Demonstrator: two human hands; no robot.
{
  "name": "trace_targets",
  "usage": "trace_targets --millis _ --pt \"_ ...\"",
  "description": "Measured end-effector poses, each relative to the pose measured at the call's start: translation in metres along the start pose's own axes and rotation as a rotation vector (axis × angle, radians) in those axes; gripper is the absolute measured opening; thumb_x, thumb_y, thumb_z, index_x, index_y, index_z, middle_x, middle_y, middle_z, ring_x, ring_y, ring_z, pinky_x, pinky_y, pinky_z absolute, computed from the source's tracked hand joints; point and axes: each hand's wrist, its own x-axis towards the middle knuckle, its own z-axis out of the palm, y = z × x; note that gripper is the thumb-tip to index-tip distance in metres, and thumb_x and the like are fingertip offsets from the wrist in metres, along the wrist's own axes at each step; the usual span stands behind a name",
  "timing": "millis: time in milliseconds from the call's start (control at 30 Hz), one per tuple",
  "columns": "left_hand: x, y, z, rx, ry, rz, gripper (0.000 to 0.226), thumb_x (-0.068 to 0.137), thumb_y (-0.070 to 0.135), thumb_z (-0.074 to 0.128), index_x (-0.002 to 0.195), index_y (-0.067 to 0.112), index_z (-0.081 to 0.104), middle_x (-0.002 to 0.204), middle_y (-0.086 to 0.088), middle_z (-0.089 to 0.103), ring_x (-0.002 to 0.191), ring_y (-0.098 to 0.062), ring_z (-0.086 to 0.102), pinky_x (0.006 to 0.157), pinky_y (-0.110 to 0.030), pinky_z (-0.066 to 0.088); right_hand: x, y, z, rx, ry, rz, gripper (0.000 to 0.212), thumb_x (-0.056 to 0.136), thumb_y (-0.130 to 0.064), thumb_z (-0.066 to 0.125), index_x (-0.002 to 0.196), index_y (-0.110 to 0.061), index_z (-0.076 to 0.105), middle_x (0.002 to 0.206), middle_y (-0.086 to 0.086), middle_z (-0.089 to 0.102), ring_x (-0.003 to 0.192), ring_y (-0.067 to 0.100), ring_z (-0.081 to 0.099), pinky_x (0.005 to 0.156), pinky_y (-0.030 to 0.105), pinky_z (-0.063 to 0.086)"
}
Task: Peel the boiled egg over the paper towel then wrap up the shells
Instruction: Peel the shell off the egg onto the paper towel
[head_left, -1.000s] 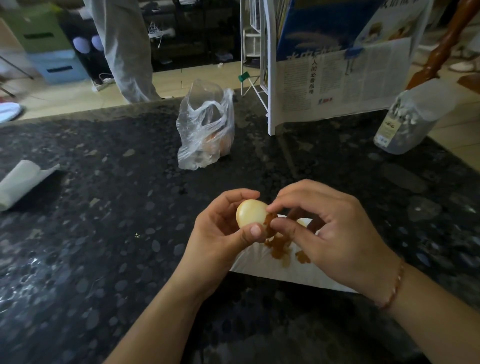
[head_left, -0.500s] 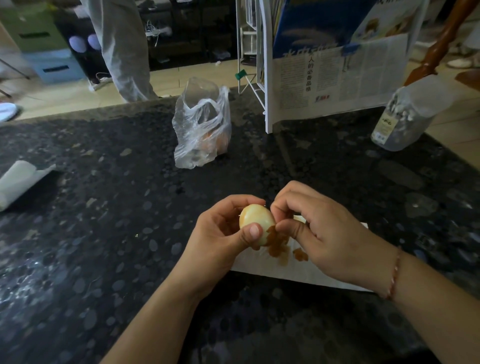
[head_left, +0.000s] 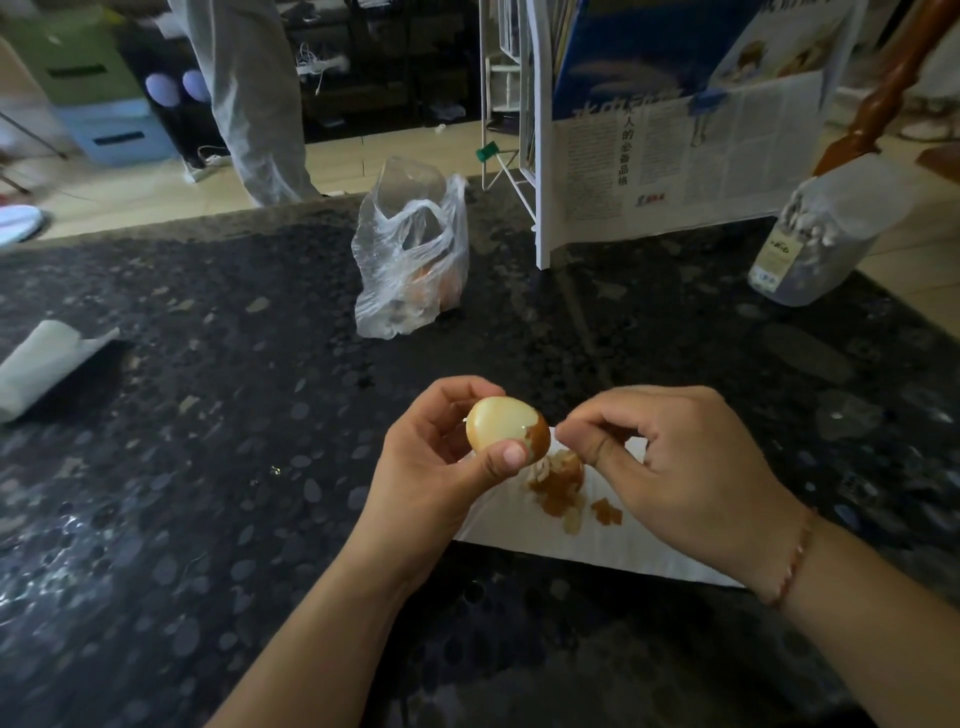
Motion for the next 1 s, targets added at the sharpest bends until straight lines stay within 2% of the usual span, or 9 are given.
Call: trace_targets --millis 100,167,333,500,600,767,900,1000 --pt "-0.0002 -0.0004 0.0012 0.003 -0.003 0.013 0.068 0.049 0.051 0.092 0.101 0.016 0.065 0.092 -0.003 0.072 0.083 -0.017 0.068 0.069 -0.026 0.057 0.0003 -0.0062 0.0004 0.118 0.075 -0.031 0.026 0.084 -0.046 0.060 0.100 -0.028 0.072 0.085 -0.015 0.066 0.074 0.011 0.064 0.061 0.028 0.054" --pt "-0.0004 -0.0006 0.0021 0.004 -0.004 0.021 0.066 0.049 0.051 0.092 0.100 0.016 0.066 0.091 -0.002 0.071 0.080 -0.017 0.067 0.069 -0.026 0.057 0.0001 -0.0084 0.0031 0.114 0.086 -0.068 0.025 0.084 -0.040 0.064 0.103 -0.026 0.073 0.091 -0.012 0.066 0.075 0.014 0.064 0.062 0.029 0.054" --pt "-0.0012 -0.0007 0.0032 0.043 -0.017 0.033 0.065 0.050 0.051 0.092 0.099 0.017 0.064 0.088 0.003 0.072 0.080 -0.012 0.068 0.069 -0.025 0.056 -0.0016 -0.0081 0.0048 0.049 0.087 -0.120 0.017 0.086 -0.035 0.065 0.093 -0.024 0.075 0.090 -0.012 0.063 0.070 0.013 0.062 0.058 0.031 0.052" --pt "-0.0030 -0.0005 0.0044 0.102 -0.015 0.046 0.065 0.048 0.053 0.091 0.096 0.018 0.065 0.088 0.002 0.072 0.080 -0.012 0.068 0.070 -0.026 0.057 -0.0012 -0.0110 0.0045 -0.006 -0.027 -0.105 0.006 0.085 -0.034 0.065 0.088 -0.030 0.061 0.091 -0.020 0.052 0.070 0.008 0.053 0.056 0.033 0.048" --pt "-0.0025 -0.0007 0.0034 0.107 -0.005 0.047 0.063 0.049 0.053 0.091 0.096 0.020 0.066 0.089 0.002 0.072 0.080 -0.012 0.068 0.072 -0.027 0.057 -0.0011 -0.0111 0.0038 -0.048 -0.071 -0.106 0.006 0.089 -0.034 0.060 0.090 -0.032 0.055 0.091 -0.020 0.047 0.075 0.002 0.047 0.057 0.031 0.048" --pt "-0.0010 0.0000 0.0032 0.059 0.005 0.017 0.067 0.052 0.053 0.089 0.101 0.015 0.065 0.087 0.001 0.073 0.078 -0.014 0.069 0.072 -0.029 0.059 -0.0015 -0.0114 0.0040 -0.014 -0.115 -0.116 0.010 0.090 -0.038 0.045 0.090 -0.030 0.051 0.094 -0.019 0.045 0.076 0.008 0.050 0.058 0.038 0.049" --pt "-0.0005 0.0012 0.0003 -0.004 0.023 -0.013 0.063 0.054 0.047 0.090 0.106 0.019 0.068 0.096 -0.002 0.075 0.086 -0.016 0.072 0.074 -0.028 0.058 -0.0006 -0.0068 0.0022 0.039 -0.059 -0.031 0.005 0.090 -0.028 0.052 0.087 -0.032 0.051 0.088 -0.017 0.050 0.077 0.011 0.055 0.063 0.036 0.050" --pt "0.0007 0.0018 -0.0003 -0.008 0.029 -0.023 0.050 0.060 0.029 0.091 0.107 0.026 0.072 0.101 -0.003 0.075 0.093 -0.017 0.072 0.079 -0.029 0.057 -0.0010 -0.0021 -0.0001 0.028 -0.023 0.044 0.009 0.089 -0.024 0.058 0.088 -0.033 0.061 0.082 -0.020 0.059 0.077 0.007 0.061 0.065 0.033 0.054"
